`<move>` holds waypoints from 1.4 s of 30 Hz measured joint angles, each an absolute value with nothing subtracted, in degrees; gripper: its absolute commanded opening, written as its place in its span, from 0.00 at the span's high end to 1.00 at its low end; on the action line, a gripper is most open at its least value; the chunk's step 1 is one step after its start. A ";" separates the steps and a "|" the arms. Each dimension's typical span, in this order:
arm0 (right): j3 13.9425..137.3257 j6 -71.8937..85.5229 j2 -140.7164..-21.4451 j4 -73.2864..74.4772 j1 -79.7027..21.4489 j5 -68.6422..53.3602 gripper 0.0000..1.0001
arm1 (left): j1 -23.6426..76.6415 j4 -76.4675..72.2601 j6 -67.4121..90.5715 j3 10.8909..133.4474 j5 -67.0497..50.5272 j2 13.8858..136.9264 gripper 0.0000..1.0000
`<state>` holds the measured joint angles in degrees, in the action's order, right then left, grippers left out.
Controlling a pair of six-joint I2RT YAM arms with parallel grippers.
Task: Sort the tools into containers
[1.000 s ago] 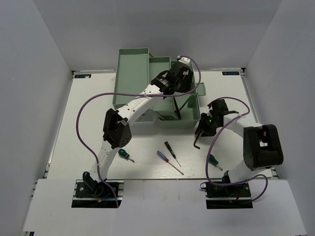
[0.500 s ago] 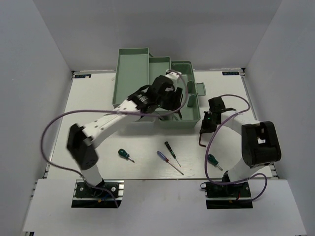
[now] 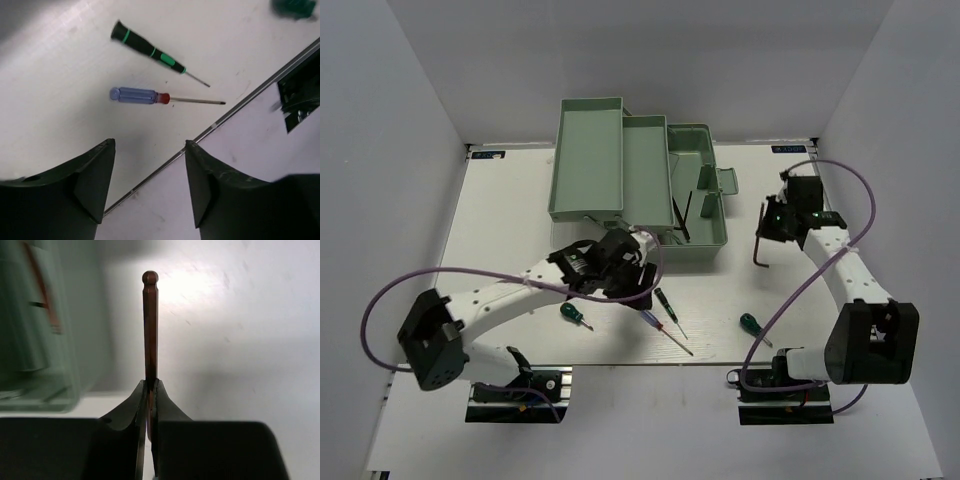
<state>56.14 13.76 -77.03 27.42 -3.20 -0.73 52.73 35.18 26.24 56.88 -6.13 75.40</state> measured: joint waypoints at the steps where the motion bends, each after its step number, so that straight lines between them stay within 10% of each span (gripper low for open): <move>1: 57.47 12.67 -76.34 26.65 -3.25 -2.98 1.00 | 52.84 35.20 26.81 56.69 -6.85 77.17 0.26; 14: 75.55 11.60 -92.14 19.79 -12.05 -23.18 1.00 | 53.76 34.30 39.13 56.84 -5.34 88.05 0.21; 19: 80.99 12.58 -99.61 19.51 -16.32 -23.79 0.43 | 53.76 36.05 44.42 58.78 -3.86 94.63 0.25; 35: 75.07 13.28 -93.97 18.31 -16.38 -28.18 0.42 | 56.62 37.21 55.68 62.26 3.38 97.47 0.36; 42: 67.20 4.47 -86.35 22.02 -16.43 -33.19 0.76 | 57.76 37.76 55.79 63.37 4.56 93.78 0.38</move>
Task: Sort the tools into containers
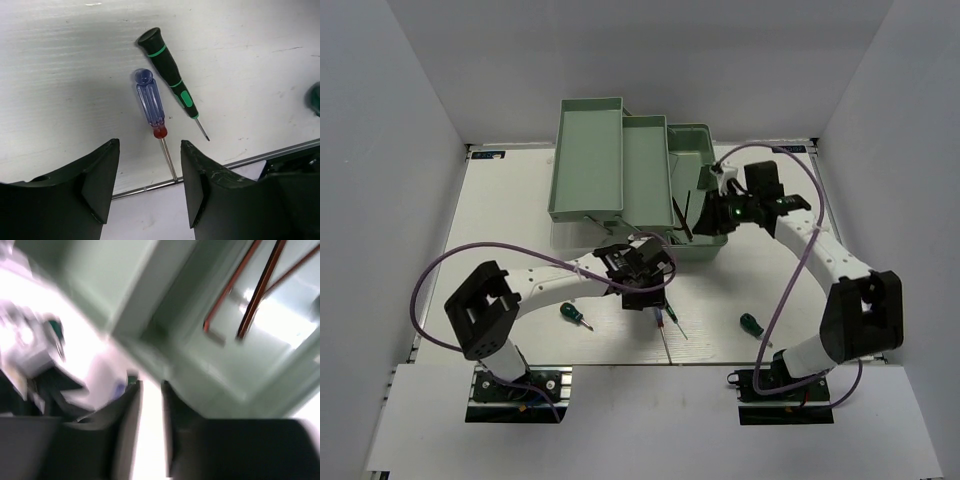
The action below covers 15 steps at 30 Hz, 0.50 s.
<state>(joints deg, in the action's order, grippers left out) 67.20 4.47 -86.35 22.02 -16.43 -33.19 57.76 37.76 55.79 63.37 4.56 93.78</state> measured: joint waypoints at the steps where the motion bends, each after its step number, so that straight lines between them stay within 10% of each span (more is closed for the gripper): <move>1: 65.06 1.87 -84.62 23.33 -16.53 -33.58 0.83 | 57.76 37.95 55.79 63.35 5.04 93.03 0.38; 5: 55.20 -7.68 -77.28 29.17 -16.64 -32.18 0.89 | 57.76 40.77 56.07 62.85 7.64 88.53 0.38; 10: 45.74 -17.37 -69.58 36.51 -16.49 -21.80 0.31 | 57.47 48.18 60.77 57.04 12.47 75.07 0.29; 15: 40.80 -22.61 -64.93 41.23 -15.79 -12.84 0.27 | 57.14 56.16 66.54 50.96 16.05 62.72 0.24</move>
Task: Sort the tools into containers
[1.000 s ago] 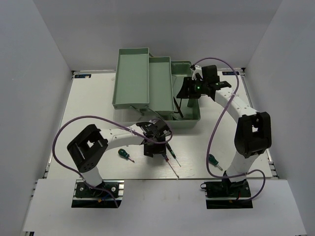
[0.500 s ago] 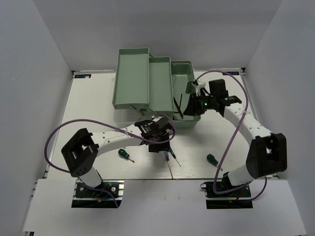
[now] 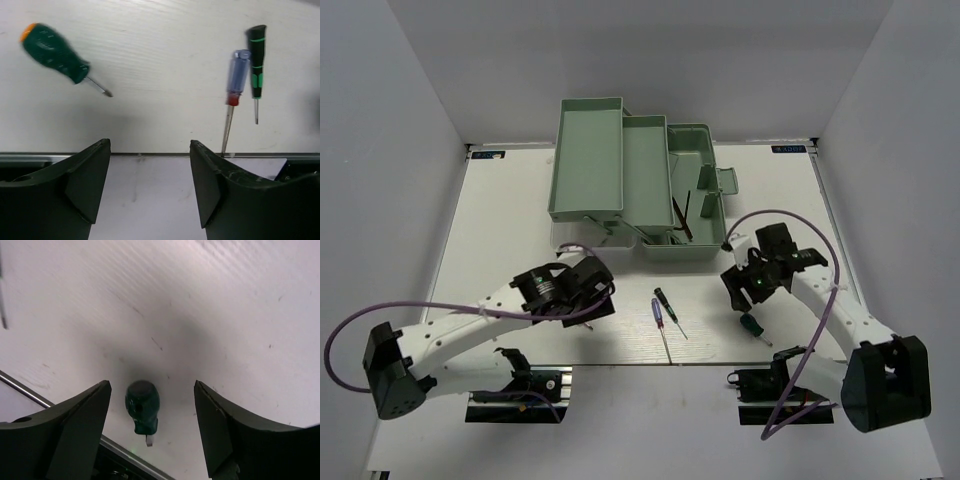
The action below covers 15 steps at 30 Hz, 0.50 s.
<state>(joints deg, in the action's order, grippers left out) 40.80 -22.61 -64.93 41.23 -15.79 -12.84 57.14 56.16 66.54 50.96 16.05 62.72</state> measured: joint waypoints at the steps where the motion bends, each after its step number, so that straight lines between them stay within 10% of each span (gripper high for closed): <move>1: 39.97 -23.05 -64.12 41.78 -15.75 -11.88 0.25 | 57.10 57.45 67.57 50.39 16.62 61.34 0.24; 9: 33.39 -24.88 -64.71 42.83 -15.77 -8.56 0.29 | 57.10 64.31 72.66 47.83 19.68 56.27 0.16; 15: 31.62 -26.00 -65.91 41.98 -16.16 -7.25 0.56 | 56.88 65.28 76.51 45.04 21.50 53.65 0.16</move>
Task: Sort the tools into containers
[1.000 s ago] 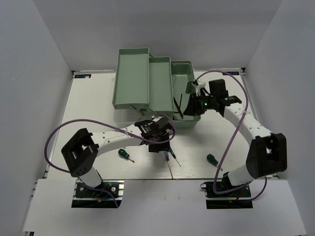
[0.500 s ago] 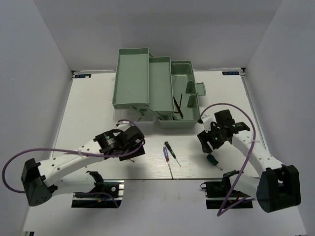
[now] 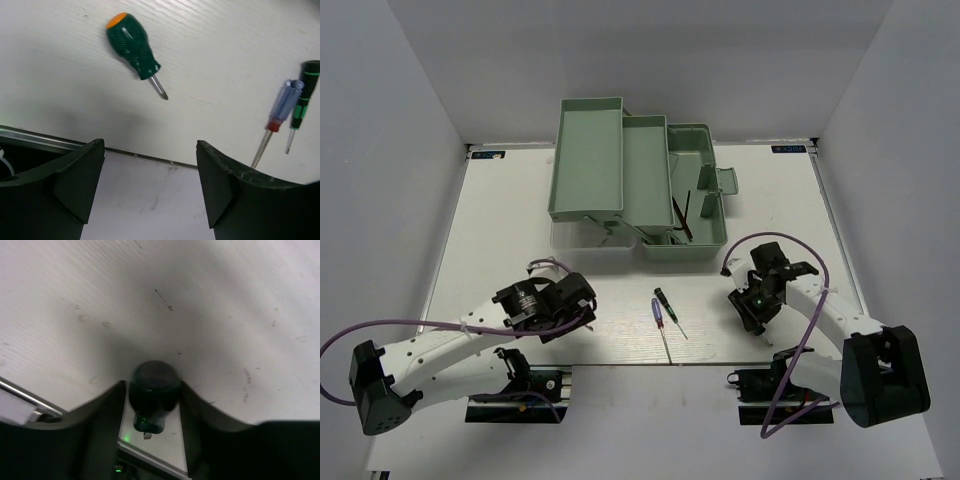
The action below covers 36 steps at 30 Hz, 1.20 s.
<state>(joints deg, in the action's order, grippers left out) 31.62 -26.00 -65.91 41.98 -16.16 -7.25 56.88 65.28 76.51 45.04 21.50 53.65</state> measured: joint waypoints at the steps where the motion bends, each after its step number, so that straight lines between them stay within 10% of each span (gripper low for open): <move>1: 31.40 -26.22 -65.87 41.50 -16.23 -6.85 0.64 | 56.80 65.06 77.32 44.12 21.76 53.23 0.16; 5: 31.31 -26.20 -65.47 41.43 -16.25 -7.09 1.00 | 56.34 63.05 80.03 40.18 22.24 52.45 0.14; 17: 67.22 -24.03 -67.35 42.96 -16.32 -29.95 1.00 | 52.42 57.41 80.75 38.70 24.18 55.61 0.12; 29: 89.34 3.07 -98.39 22.37 -22.74 -38.72 1.00 | 49.06 55.66 78.83 40.34 26.13 61.12 0.12; 31: 92.42 5.87 -103.18 21.58 -23.81 -38.20 0.91 | 48.42 55.18 78.70 40.34 26.33 62.41 0.12; 33: 97.19 7.64 -107.70 21.26 -24.82 -37.74 0.54 | 47.83 54.72 78.46 40.36 26.48 63.59 0.12; 36: 101.51 9.19 -111.20 20.36 -25.85 -37.10 0.34 | 47.31 53.54 77.95 40.36 26.59 65.54 0.12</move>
